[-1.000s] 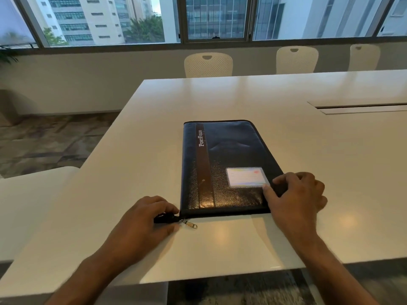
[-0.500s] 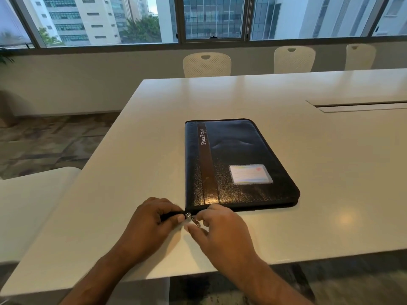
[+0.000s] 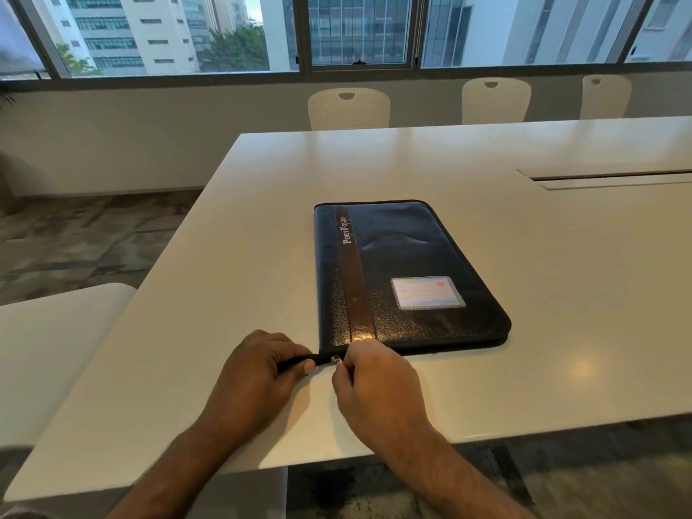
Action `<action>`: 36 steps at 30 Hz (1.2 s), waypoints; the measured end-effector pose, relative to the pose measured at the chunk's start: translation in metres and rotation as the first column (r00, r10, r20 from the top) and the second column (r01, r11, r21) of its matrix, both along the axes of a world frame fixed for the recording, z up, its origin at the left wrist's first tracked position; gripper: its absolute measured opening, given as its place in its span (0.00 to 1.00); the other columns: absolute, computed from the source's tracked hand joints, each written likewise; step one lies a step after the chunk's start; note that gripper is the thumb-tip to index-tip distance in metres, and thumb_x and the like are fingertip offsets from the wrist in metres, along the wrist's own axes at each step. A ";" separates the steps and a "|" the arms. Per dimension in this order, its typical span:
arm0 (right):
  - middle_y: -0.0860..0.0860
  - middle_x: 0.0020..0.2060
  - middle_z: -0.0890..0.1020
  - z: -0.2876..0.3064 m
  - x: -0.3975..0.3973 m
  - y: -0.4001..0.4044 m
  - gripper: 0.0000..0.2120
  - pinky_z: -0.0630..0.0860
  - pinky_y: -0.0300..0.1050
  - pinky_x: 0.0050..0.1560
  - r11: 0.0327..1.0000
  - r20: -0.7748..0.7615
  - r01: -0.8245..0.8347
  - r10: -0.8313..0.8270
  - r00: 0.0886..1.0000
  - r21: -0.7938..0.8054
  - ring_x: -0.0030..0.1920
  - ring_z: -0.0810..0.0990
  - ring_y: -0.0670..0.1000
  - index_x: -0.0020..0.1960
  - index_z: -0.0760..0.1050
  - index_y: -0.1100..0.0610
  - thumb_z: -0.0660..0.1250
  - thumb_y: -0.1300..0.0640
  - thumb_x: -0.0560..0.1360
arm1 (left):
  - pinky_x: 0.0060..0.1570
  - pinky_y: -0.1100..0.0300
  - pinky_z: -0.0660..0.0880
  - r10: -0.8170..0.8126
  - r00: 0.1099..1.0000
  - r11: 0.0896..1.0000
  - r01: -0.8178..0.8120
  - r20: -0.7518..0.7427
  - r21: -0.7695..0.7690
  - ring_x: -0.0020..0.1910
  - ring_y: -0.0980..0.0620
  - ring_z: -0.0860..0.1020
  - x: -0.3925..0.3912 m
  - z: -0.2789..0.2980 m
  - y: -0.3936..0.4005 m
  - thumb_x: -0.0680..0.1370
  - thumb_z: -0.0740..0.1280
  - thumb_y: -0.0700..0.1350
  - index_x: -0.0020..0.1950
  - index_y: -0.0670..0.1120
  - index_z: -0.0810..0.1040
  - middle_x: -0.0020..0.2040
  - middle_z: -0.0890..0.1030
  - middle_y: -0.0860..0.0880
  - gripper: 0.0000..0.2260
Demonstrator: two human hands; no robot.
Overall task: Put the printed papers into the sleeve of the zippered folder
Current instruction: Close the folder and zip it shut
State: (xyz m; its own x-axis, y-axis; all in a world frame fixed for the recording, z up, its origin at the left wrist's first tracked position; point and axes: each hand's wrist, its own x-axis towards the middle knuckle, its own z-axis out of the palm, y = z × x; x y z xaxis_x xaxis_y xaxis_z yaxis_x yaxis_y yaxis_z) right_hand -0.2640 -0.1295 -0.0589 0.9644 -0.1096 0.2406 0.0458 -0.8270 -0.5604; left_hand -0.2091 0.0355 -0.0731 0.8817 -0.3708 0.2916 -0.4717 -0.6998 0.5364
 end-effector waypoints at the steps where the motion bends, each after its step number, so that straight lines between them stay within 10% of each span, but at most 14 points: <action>1: 0.45 0.36 0.75 0.000 0.001 -0.002 0.11 0.75 0.41 0.40 1.000 -0.005 0.024 -0.024 1.000 0.001 0.37 0.74 0.46 0.43 0.76 0.53 0.60 0.50 0.78 | 0.41 0.64 0.67 0.006 1.000 1.000 -0.006 0.008 0.006 0.44 0.59 0.73 0.001 0.000 0.002 0.75 0.71 0.48 0.50 0.55 0.86 0.39 0.79 0.64 0.06; 36: 0.41 0.30 0.74 -0.006 -0.014 -0.087 0.11 0.65 0.29 0.30 0.955 -0.032 0.296 -0.295 0.955 0.017 0.30 0.75 0.44 0.35 0.72 0.49 0.68 0.52 0.75 | 0.42 0.60 0.72 0.059 0.998 0.997 -0.058 -0.008 0.046 0.44 0.59 0.74 0.002 0.002 0.006 0.74 0.73 0.48 0.48 0.57 0.86 0.37 0.79 0.64 0.06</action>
